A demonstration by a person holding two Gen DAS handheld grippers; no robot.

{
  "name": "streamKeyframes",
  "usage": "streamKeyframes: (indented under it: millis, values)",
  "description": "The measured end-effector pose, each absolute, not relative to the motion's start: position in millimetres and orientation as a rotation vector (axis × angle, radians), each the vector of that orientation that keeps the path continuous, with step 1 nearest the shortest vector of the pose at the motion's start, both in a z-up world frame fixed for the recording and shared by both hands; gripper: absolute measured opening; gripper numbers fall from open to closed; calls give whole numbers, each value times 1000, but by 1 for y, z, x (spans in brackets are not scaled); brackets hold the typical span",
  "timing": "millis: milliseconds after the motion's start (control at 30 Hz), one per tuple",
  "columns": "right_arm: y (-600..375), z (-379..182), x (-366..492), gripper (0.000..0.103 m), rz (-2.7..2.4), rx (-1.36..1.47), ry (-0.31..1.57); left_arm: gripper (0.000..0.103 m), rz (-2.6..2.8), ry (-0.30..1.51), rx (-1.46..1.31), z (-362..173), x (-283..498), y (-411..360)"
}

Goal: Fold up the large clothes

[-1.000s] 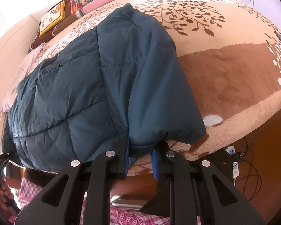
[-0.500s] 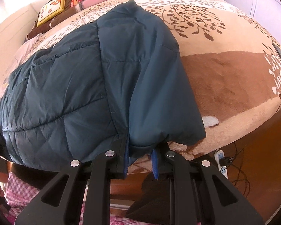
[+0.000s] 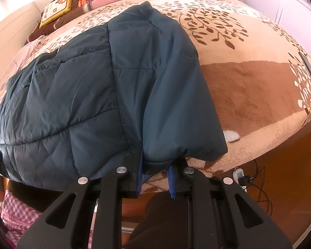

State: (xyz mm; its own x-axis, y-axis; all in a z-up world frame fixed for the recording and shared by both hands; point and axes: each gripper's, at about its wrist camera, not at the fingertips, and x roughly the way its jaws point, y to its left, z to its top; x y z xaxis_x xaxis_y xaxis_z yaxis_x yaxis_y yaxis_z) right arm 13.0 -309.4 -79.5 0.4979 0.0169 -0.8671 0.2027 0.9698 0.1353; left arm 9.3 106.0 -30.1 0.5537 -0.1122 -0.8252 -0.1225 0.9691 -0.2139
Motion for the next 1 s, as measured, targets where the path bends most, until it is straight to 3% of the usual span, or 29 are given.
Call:
streamKeyframes:
  millis: [633,1000]
  values:
    - [-305,-83,18,21,-122,191,1059,20,21,982,-244,-36,9,104]
    - [-306,-86,17,24,-121,196,1059,27,47,993,-232,-36,10,102]
